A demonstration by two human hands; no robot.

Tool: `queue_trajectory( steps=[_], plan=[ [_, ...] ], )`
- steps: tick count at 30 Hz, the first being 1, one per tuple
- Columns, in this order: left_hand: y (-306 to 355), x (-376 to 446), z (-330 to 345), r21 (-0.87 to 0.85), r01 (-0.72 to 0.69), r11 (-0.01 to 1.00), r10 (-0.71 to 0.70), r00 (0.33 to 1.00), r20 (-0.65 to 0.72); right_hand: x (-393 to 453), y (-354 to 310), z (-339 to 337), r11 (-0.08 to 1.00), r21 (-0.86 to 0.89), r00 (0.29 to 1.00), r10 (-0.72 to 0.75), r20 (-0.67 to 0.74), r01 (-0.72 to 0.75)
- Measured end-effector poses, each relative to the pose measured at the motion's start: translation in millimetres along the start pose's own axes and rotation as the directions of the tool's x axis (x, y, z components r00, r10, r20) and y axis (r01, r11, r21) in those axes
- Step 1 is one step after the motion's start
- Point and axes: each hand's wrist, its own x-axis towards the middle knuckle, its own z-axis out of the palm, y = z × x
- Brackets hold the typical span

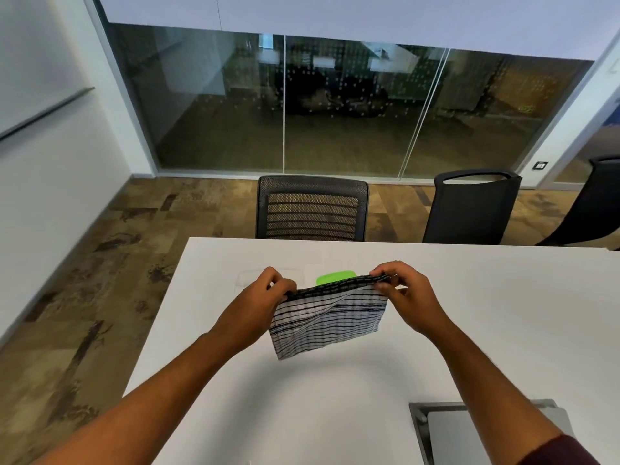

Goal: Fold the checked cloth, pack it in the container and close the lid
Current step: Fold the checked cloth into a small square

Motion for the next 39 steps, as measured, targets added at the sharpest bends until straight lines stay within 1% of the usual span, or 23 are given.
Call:
queue_trajectory(
  steps=[5, 8, 10, 13, 16, 20, 24, 26, 28, 30, 32, 36, 38, 39],
  plan=[
    [-4, 0, -3, -0.052, -0.012, 0.999, 0.012, 1.0, -0.016, 1, 3, 0, 1.0, 0.003, 1.0, -0.007, -0.012, 0.007],
    [-6, 1, -7, -0.143, 0.03, 0.989, -0.032, 0.999, -0.018, 2, 4, -1, 1.0, -0.013, 0.999, -0.012, -0.033, 0.011],
    [-6, 3, -7, -0.161, 0.067, 0.985, -0.064, 0.998, 0.026, 2, 5, -2, 0.999, -0.035, 0.999, -0.014, -0.038, 0.013],
    [-6, 5, -6, -0.159, 0.097, 0.983, -0.08, 0.991, 0.111, 3, 6, -2, 0.995, -0.09, 0.998, -0.056, -0.041, 0.052],
    [-5, 5, -5, -0.129, 0.124, 0.984, -0.103, 0.982, 0.156, 3, 6, -4, 0.987, -0.137, 0.995, -0.09, -0.035, 0.085],
    [-7, 7, -7, -0.035, 0.175, 0.984, -0.165, 0.966, 0.199, 4, 9, -8, 0.989, -0.144, 0.999, -0.028, 0.014, 0.03],
    [-7, 9, -4, 0.086, 0.122, 0.989, -0.142, 0.951, 0.276, 2, 13, -10, 0.994, -0.085, 0.994, 0.075, 0.077, -0.068],
    [-6, 9, -3, 0.11, 0.098, 0.989, -0.127, 0.946, 0.298, 2, 14, -12, 0.99, -0.031, 0.985, 0.141, 0.098, -0.139],
    [-8, 8, -1, 0.132, 0.063, 0.989, -0.099, 0.952, 0.29, 2, 16, -12, 0.983, 0.023, 0.978, 0.178, 0.111, -0.182],
    [-10, 6, 0, 0.145, 0.045, 0.988, -0.083, 0.96, 0.266, 1, 16, -11, 0.981, 0.042, 0.976, 0.185, 0.112, -0.191],
    [-11, 4, 2, 0.202, 0.004, 0.979, -0.052, 0.971, 0.234, 0, 15, -9, 0.984, 0.041, 0.982, 0.167, 0.089, -0.171],
    [-10, 0, 6, 0.278, -0.08, 0.957, 0.018, 0.976, 0.219, 2, 13, -8, 0.989, 0.076, 0.992, 0.128, -0.013, -0.127],
    [-8, -2, 7, 0.272, -0.121, 0.955, 0.062, 0.974, 0.218, 3, 12, -8, 0.981, 0.125, 0.987, 0.153, -0.048, -0.146],
    [-8, -3, 6, 0.235, -0.125, 0.964, 0.075, 0.974, 0.212, 4, 12, -8, 0.976, 0.153, 0.984, 0.166, -0.06, -0.155]
  ],
)
